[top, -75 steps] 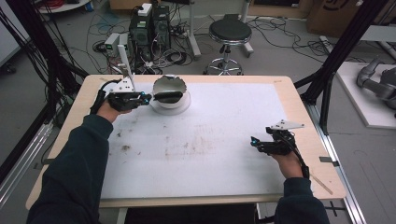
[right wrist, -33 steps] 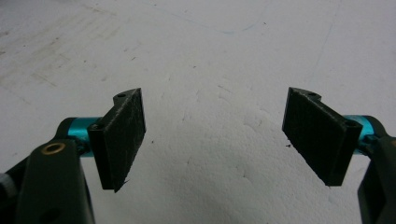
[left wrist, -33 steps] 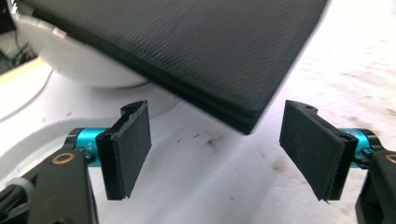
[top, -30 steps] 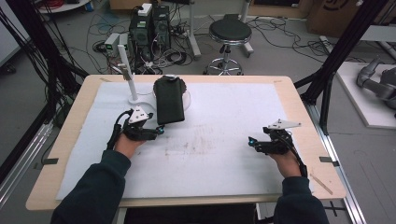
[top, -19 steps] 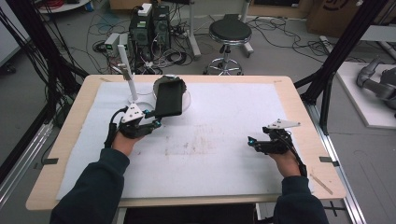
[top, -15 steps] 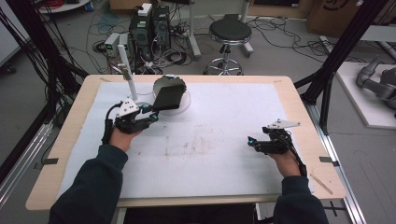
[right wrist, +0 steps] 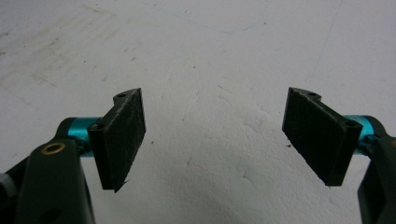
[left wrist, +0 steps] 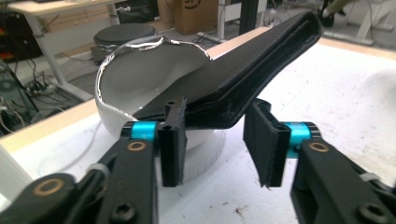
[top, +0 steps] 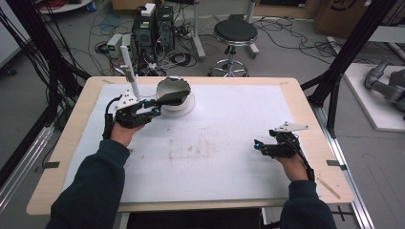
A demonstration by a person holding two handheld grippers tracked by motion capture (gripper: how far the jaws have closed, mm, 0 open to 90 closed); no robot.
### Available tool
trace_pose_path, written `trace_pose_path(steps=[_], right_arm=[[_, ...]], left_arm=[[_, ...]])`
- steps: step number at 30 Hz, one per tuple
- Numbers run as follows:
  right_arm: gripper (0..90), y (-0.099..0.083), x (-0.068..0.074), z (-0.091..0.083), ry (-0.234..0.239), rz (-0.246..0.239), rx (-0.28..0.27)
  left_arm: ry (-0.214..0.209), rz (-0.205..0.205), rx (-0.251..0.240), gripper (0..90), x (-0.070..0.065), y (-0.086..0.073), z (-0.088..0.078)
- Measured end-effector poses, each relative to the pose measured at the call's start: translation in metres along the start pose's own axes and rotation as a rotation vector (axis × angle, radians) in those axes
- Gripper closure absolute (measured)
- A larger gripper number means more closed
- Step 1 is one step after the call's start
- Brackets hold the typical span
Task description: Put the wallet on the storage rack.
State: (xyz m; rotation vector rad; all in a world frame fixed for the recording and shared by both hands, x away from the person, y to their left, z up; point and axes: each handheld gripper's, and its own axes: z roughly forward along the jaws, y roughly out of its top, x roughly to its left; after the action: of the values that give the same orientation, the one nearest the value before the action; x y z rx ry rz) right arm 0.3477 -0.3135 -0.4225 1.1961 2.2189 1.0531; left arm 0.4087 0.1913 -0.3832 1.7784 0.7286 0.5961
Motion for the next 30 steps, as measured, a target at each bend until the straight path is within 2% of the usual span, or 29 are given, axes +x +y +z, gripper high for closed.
trace_pose_path(steps=[3,5,6,10,12,16,18,19,21,24,27,30], right_arm=[[21.6,0.0,0.0,0.0,0.0,-0.001,-0.001],[21.6,0.0,0.0,0.0,-0.001,-0.002,0.0],[21.6,0.0,0.0,0.0,-0.001,-0.003,-0.001],[21.6,0.0,0.0,0.0,0.0,0.002,-0.006],[21.6,0.0,-0.001,-0.001,-0.001,0.003,-0.004],[21.6,0.0,0.0,-0.001,-0.001,0.003,-0.005],[21.6,0.0,-0.001,-0.001,-0.001,0.004,-0.006],[21.6,0.0,-0.001,-0.001,-0.002,0.002,-0.004],[21.6,0.0,0.0,-0.001,-0.002,0.007,-0.003],[21.6,0.0,0.0,-0.001,-0.002,0.004,-0.004],[21.6,0.0,0.0,-0.001,-0.003,0.006,-0.006],[21.6,0.0,0.0,-0.001,-0.003,0.005,-0.005]], left_arm=[[-0.006,0.044,0.0,63.2,0.001,0.008,0.001],[-0.022,0.086,-0.007,71.0,0.0,0.009,0.001],[-0.023,0.113,0.001,72.7,-0.001,0.01,0.001],[-0.014,0.166,0.015,76.3,0.001,0.011,0.0],[-0.02,0.209,0.032,77.2,0.003,0.014,0.0],[-0.027,0.297,0.095,77.7,0.013,0.025,-0.003],[-0.054,0.312,0.117,77.8,0.019,0.029,-0.003],[-0.076,0.306,0.128,77.8,0.021,0.029,-0.003],[-0.103,0.26,0.131,76.6,0.024,0.028,-0.003],[-0.084,0.154,0.115,66.4,0.025,0.025,0.0],[-0.084,0.095,0.142,54.9,0.023,0.02,0.007],[-0.059,0.035,0.137,53.4,0.024,0.02,0.012]])
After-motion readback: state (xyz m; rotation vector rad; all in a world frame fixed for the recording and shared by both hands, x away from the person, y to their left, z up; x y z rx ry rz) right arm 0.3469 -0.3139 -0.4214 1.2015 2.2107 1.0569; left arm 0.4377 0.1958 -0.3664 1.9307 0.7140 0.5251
